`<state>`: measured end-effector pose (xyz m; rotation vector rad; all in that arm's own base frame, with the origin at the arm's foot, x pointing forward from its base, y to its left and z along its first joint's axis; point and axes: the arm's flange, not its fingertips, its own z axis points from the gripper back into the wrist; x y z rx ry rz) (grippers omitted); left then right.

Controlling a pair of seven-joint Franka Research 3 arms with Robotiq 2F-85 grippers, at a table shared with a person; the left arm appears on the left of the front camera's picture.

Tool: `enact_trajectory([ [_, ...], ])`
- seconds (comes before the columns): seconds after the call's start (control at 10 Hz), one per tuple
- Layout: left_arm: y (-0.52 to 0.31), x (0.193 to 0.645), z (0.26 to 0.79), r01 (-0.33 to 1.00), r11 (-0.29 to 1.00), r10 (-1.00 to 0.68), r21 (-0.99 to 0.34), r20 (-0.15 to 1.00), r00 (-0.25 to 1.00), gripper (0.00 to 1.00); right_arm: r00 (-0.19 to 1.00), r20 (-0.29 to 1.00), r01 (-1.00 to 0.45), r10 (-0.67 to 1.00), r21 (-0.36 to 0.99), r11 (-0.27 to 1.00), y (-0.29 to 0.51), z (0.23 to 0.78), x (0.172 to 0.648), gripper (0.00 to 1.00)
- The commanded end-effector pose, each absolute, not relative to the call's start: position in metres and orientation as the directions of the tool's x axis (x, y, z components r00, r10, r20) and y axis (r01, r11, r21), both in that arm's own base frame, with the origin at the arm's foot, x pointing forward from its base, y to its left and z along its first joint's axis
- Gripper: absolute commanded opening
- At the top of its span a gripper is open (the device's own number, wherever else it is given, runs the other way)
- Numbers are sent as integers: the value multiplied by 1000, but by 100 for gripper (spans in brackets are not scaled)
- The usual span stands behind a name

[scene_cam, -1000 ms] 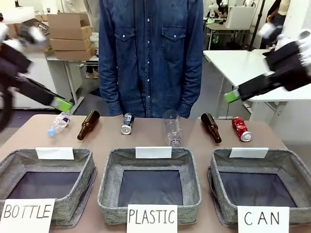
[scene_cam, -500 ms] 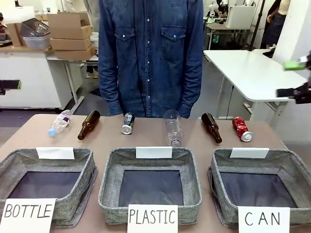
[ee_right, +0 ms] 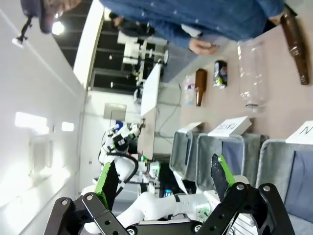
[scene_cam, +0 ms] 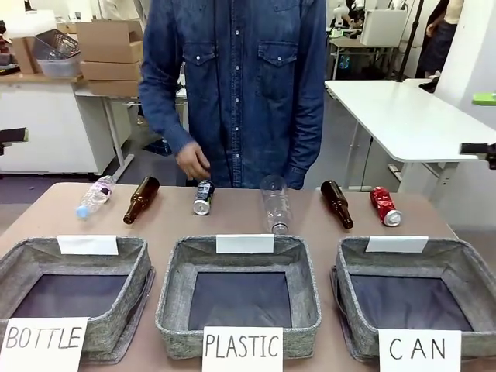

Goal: Sort the can waste into the basket.
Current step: Pick up the can waste from the table and place it in the right Fabric basket.

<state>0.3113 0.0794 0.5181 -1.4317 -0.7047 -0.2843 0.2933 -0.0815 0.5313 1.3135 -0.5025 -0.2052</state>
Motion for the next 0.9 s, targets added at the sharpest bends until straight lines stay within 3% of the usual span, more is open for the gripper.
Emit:
enact_trajectory([
  [0.0, 79, 309, 524, 616, 128, 220, -777, 628, 746, 100, 879, 264, -177, -396, 954, 242, -81, 534, 295, 100],
  [0.4, 79, 309, 524, 616, 128, 220, -777, 628, 746, 100, 890, 237, -148, -389, 958, 246, -77, 534, 289, 100],
  [0.5, 79, 309, 524, 616, 128, 220, -777, 628, 746, 100, 878, 257, 54, -405, 785, 617, -51, 533, 316, 100],
  [0.6, 79, 309, 524, 616, 128, 220, -777, 628, 746, 100, 853, 289, 231, -434, 537, 811, -42, 528, 342, 100],
  [0.8, 79, 309, 524, 616, 128, 220, -777, 628, 746, 100, 842, 331, 324, -425, 318, 891, -40, 520, 369, 100],
])
